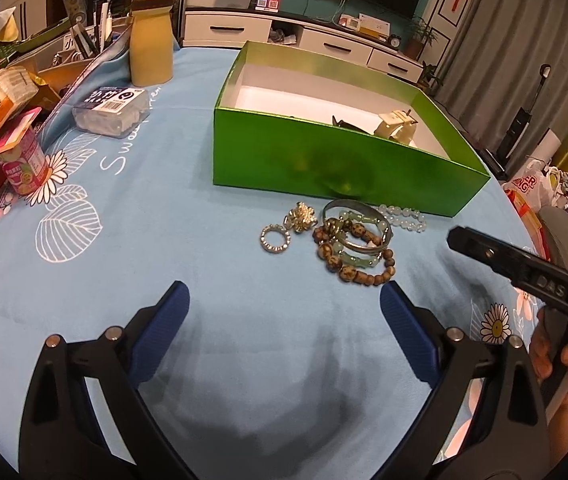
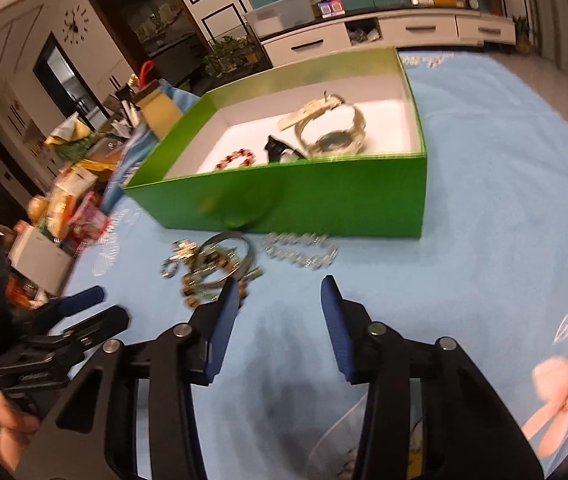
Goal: Organize jewelry
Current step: 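Grasp the small silver ring with the left tool while the right tool grasps the white bead bracelet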
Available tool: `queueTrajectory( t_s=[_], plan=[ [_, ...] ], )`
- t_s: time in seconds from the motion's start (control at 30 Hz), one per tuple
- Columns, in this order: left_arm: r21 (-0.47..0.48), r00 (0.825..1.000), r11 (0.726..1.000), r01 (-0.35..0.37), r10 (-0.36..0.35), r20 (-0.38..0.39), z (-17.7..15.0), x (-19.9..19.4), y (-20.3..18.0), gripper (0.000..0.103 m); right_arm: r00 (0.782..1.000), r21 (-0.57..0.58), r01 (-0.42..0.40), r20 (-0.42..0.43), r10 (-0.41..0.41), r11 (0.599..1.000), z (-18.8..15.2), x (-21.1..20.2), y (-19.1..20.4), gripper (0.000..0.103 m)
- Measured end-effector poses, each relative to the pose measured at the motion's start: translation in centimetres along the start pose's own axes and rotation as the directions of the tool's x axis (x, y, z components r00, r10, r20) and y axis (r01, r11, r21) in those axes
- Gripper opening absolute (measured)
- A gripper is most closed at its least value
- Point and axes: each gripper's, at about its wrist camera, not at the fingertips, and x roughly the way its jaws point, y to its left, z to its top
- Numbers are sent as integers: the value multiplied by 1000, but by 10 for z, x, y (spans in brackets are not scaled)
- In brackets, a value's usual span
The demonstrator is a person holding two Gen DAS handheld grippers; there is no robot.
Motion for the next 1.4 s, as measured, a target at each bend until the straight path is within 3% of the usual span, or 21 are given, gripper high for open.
queueTrajectory(
  t_s=[0.1,0.3,0.43,0.67,0.77,0.83,0.9,1.1,1.13,1.4],
  plan=[
    [11,1000,1000,0,0,11,5,2,0,91,999,-38,45,1,-45,998,8,8,1,44],
    [39,1000,999,-22,21,15,20,19,2,76,997,-9,76,-18,-76,997,15,26,-7,44],
    [89,999,995,-49,49,-7,22,34,-6,54,994,-25,102,-27,-102,995,15,36,-4,44],
    [143,996,986,-84,88,-23,21,53,-11,46,990,-74,135,-37,-138,988,15,49,1,44],
    [181,994,977,-109,110,6,20,56,-14,44,985,-129,168,-23,-172,977,15,54,8,44],
    [186,995,977,-104,104,12,21,58,-15,29,978,-178,205,-9,-210,962,13,57,14,25],
    [189,995,977,-100,98,21,20,58,-15,21,972,-224,231,10,-235,947,9,58,18,15],
    [156,998,985,-70,67,21,15,53,-7,20,982,-205,187,6,-190,961,2,48,12,11],
    [146,998,987,-63,60,19,13,50,-7,20,983,-198,182,9,-184,963,1,45,12,0],
    [66,999,998,12,-16,49,13,19,0,20,994,-131,98,64,-91,986,0,5,5,0]
  ],
)
